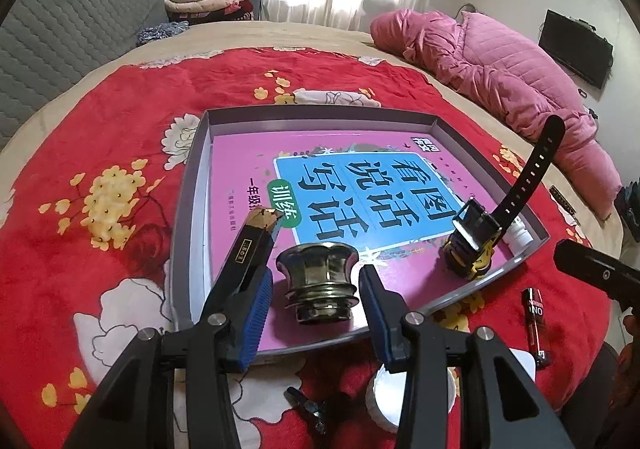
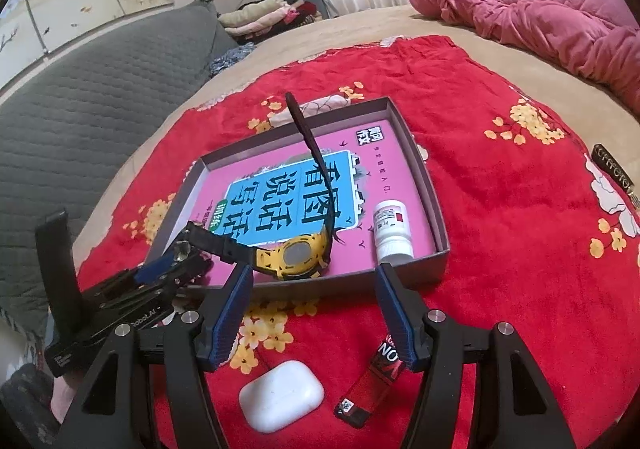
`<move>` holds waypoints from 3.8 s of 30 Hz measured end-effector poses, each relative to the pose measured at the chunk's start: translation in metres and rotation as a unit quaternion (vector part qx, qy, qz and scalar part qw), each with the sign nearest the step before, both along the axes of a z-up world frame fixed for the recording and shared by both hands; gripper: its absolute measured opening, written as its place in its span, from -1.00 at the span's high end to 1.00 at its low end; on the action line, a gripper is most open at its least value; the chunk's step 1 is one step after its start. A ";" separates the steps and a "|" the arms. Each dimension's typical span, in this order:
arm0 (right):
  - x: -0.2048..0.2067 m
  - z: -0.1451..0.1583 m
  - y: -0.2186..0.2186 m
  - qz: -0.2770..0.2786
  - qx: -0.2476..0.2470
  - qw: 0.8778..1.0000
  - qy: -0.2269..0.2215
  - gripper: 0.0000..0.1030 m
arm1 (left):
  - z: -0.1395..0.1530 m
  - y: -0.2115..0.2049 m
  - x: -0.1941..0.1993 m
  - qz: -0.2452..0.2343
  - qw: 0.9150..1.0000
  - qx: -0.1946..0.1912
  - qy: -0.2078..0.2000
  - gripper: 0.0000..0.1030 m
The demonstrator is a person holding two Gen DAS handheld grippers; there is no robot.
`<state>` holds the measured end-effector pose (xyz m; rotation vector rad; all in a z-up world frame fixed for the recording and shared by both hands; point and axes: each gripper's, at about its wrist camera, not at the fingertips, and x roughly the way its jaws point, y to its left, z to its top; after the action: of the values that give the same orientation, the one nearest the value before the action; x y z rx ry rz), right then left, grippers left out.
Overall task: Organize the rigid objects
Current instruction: 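Lower fitting into box and open left tool while right tool releases watch, then withdraw both tools from the box back toward the remaining items, then move right tool to red NO FASHION tube and close fingers around it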
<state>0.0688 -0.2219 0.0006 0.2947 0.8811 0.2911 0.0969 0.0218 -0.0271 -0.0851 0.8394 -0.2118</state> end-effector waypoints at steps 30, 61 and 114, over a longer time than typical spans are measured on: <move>-0.017 0.010 -0.016 -0.008 -0.007 1.000 -0.020 -0.40 | 0.027 -0.001 -0.049 0.008 0.999 0.021 -0.024 0.13; -0.041 0.022 -0.034 -0.014 0.000 0.999 -0.032 -0.46 | 0.037 0.017 -0.080 0.036 0.999 0.012 0.005 0.13; -0.038 -0.048 -0.014 -0.002 -0.097 0.991 0.094 -0.46 | 0.004 0.009 -0.080 0.014 0.997 0.002 0.076 0.13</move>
<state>0.0312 -0.2359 -0.0477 0.1443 1.0871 0.1735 0.0167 0.0310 -0.0233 -0.1103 0.9891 -0.1782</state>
